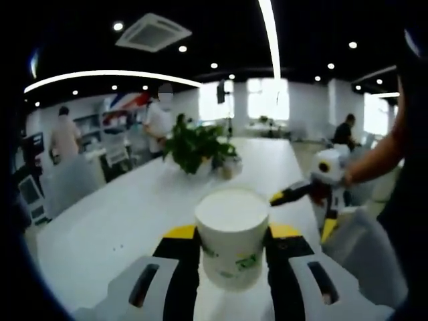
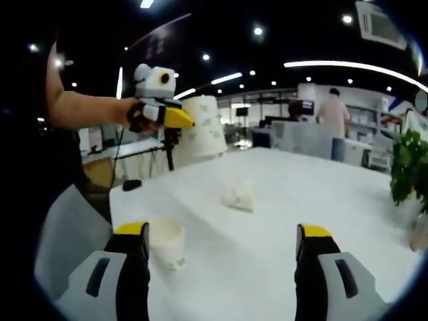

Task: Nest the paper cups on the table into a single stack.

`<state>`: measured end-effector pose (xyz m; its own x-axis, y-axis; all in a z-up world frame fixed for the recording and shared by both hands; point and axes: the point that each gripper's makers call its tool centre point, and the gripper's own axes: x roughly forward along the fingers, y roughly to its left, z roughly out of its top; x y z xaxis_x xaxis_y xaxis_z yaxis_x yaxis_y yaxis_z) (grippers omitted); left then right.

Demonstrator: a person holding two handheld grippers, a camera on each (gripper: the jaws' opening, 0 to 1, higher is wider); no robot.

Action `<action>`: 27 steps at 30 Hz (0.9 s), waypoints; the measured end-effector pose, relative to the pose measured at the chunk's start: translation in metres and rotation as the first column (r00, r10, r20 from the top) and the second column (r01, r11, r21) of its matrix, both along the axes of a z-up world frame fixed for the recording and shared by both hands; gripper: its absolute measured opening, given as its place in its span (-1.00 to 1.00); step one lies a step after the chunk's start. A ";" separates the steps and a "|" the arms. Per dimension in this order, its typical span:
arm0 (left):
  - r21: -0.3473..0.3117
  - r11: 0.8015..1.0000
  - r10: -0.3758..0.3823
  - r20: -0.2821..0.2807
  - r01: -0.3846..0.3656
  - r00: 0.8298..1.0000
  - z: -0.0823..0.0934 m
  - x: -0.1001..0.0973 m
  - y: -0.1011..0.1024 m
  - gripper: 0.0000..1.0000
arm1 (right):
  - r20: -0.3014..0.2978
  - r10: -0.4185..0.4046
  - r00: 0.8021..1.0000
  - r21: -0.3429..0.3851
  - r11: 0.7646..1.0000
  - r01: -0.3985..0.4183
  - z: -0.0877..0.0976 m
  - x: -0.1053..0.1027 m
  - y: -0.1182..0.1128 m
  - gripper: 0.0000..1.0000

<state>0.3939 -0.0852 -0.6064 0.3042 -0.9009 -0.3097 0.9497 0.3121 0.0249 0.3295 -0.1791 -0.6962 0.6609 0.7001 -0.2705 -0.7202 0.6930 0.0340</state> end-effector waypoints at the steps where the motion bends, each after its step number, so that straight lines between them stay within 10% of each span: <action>1: 0.006 1.000 -0.001 0.008 0.001 1.000 -0.001 -0.001 0.000 -0.26 | 0.000 0.002 1.000 0.003 1.000 -0.002 0.001 0.000 0.001 0.76; 27: -0.052 0.998 -0.029 0.021 0.030 0.999 0.015 -0.056 -0.007 -0.26 | 0.035 0.066 0.997 0.026 0.997 -0.067 0.039 -0.009 0.016 0.62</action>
<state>0.3380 -0.0918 -0.5914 0.2832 -0.9244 -0.2555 0.9579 0.2855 0.0289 0.3203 -0.1635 -0.6569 0.6213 0.7494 -0.2290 -0.7655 0.6429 0.0268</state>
